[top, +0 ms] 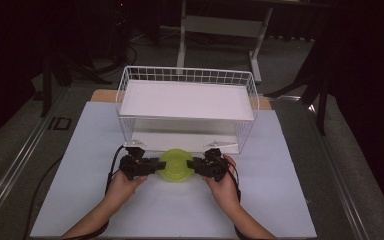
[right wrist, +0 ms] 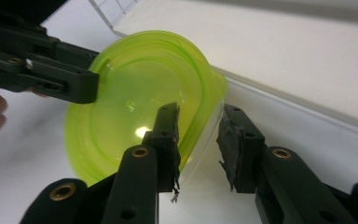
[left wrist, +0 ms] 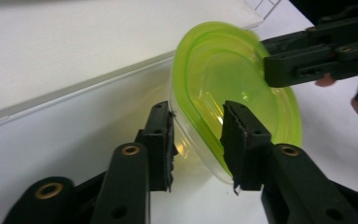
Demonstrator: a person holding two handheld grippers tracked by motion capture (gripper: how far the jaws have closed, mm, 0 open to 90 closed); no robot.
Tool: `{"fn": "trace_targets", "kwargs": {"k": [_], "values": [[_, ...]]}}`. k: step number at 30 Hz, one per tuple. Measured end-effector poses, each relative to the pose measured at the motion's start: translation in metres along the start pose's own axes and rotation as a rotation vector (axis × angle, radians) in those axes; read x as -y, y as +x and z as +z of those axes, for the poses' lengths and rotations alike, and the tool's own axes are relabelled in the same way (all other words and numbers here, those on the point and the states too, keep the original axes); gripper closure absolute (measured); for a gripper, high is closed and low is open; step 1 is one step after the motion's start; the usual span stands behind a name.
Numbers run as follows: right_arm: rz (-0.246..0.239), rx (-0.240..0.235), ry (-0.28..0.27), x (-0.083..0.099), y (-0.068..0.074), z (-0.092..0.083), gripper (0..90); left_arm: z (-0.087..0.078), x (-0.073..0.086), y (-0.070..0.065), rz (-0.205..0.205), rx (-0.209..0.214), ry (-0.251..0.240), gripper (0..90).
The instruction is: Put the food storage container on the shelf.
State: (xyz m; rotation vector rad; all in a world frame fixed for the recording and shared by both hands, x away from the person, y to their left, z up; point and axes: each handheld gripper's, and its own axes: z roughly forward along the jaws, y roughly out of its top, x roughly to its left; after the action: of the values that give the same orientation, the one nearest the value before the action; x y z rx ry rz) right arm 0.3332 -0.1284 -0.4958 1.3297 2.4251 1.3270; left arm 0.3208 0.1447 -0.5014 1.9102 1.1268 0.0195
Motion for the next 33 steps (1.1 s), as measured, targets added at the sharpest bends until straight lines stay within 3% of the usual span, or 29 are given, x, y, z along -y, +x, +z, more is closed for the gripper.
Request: {"fn": "trace_targets", "kwargs": {"k": [5,10,14,21,22,26,29,33], "values": [[0.015,-0.025,0.000,0.004,0.003,-0.004,71.2,-0.003,0.000,-0.008,0.005,-0.022,0.012,70.0],[-0.018,-0.012,0.009,0.007,0.010,-0.009,72.9,-0.006,0.004,-0.013,0.007,-0.024,0.020,72.6],[-0.011,-0.018,0.011,0.009,0.014,-0.011,74.6,-0.009,0.008,-0.017,0.037,-0.034,0.026,73.4],[0.003,-0.039,0.026,0.012,0.017,-0.014,77.9,-0.014,0.015,-0.024,0.013,-0.032,0.026,75.8],[0.025,-0.051,0.029,0.014,0.017,-0.016,80.0,-0.015,0.016,-0.026,0.013,-0.040,0.030,77.6],[0.010,-0.042,0.030,0.016,0.018,-0.018,80.6,-0.015,0.016,-0.030,-0.014,-0.053,0.044,79.4],[0.008,-0.038,0.026,0.015,0.016,-0.020,80.7,-0.013,0.013,-0.030,-0.010,-0.048,0.040,79.7],[0.003,-0.030,0.002,0.010,0.015,-0.026,80.8,-0.014,0.005,-0.034,0.022,-0.047,-0.012,79.9]]}}
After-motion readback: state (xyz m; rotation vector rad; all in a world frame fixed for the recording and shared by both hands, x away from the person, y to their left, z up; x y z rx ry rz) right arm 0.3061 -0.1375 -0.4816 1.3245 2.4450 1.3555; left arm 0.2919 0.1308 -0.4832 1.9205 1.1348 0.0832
